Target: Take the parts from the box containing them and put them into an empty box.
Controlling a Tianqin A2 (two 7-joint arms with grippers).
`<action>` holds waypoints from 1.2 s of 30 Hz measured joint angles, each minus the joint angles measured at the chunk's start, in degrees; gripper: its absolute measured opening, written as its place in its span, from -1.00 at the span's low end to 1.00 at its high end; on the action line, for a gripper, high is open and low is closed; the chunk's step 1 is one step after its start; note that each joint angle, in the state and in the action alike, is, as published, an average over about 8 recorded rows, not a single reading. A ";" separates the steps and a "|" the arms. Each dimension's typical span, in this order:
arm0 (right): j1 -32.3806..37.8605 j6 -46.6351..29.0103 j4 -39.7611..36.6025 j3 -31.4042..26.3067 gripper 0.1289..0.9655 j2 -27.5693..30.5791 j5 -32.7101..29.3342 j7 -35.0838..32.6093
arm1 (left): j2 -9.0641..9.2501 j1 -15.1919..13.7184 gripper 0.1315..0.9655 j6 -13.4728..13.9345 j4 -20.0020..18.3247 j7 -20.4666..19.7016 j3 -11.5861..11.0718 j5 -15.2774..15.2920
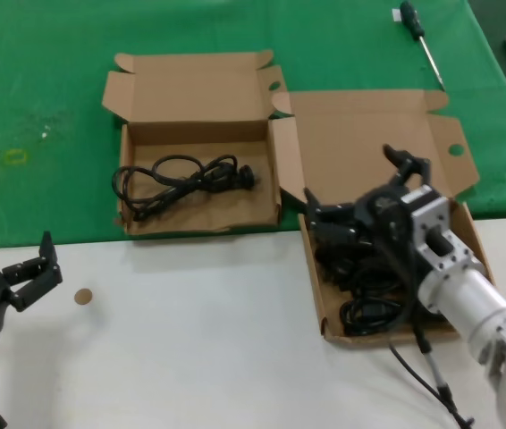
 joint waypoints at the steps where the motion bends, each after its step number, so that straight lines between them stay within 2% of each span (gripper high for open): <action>1: -0.75 0.51 0.54 0.39 1.00 0.05 0.34 0.32 | 0.00 0.00 0.97 0.00 0.00 0.00 0.00 0.00; 15: -10.46 7.04 7.48 5.47 1.00 0.69 4.68 4.47 | 0.00 0.00 1.00 0.00 0.00 0.00 0.00 -0.01; 36: -11.12 7.48 7.96 5.81 1.00 0.74 4.98 4.75 | 0.00 0.00 1.00 0.00 0.00 0.00 0.00 -0.01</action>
